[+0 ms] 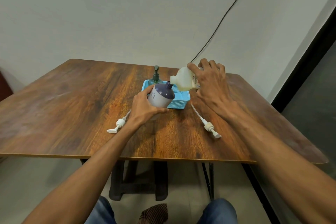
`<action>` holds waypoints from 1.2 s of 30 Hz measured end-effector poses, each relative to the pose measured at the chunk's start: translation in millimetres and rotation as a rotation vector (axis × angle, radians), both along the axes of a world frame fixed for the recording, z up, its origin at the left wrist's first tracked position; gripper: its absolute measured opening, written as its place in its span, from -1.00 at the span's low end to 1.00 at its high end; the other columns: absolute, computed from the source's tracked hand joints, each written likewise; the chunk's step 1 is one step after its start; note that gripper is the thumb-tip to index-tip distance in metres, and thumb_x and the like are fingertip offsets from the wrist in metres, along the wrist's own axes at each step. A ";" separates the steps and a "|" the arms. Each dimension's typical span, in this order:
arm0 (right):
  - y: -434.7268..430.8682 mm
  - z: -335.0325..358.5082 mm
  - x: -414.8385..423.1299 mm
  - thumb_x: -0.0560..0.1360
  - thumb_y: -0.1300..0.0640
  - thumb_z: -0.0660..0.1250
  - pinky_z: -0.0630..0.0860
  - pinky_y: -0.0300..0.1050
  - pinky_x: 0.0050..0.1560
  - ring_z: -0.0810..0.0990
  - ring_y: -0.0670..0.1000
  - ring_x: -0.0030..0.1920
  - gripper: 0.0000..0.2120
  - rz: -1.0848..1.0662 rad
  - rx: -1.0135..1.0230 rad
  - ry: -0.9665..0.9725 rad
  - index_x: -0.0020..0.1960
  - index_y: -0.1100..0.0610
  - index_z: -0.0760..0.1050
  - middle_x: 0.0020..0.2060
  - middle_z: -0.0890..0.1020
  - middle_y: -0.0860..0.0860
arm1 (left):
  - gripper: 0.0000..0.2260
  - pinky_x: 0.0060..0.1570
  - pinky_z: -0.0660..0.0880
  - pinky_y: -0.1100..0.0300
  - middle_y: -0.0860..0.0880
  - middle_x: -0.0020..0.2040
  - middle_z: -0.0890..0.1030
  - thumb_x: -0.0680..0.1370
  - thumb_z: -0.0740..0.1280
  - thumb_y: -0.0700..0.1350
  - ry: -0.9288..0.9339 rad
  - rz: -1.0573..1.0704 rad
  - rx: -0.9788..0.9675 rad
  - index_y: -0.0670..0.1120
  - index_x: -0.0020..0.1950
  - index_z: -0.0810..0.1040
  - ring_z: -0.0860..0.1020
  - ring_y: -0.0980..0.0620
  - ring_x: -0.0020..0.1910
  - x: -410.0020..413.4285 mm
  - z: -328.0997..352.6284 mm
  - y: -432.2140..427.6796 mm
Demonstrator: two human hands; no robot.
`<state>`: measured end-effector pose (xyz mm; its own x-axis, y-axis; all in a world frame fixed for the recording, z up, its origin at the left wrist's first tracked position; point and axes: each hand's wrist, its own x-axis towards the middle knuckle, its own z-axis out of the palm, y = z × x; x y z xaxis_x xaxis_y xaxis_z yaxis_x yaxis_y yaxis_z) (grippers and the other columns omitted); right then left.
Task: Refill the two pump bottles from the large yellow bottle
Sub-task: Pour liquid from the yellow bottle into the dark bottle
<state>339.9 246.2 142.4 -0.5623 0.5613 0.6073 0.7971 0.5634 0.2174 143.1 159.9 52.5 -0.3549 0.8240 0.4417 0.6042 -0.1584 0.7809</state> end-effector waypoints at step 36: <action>1.9 0.4 2.2 0.21 0.27 0.54 0.37 0.12 0.12 0.49 0.19 0.10 -0.21 -0.027 0.024 -0.057 0.39 0.00 0.39 0.14 0.51 0.15 | -0.19 -0.05 0.41 0.46 -0.07 0.27 0.59 0.23 0.67 -0.03 0.002 0.003 -0.012 -0.11 0.43 0.45 0.51 0.10 0.11 0.3 -12.0 6.8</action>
<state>342.1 248.2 142.8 -0.5811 0.5624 0.5882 0.7980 0.5358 0.2760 143.3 166.7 40.5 -0.3563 0.8282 0.4327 0.6062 -0.1475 0.7815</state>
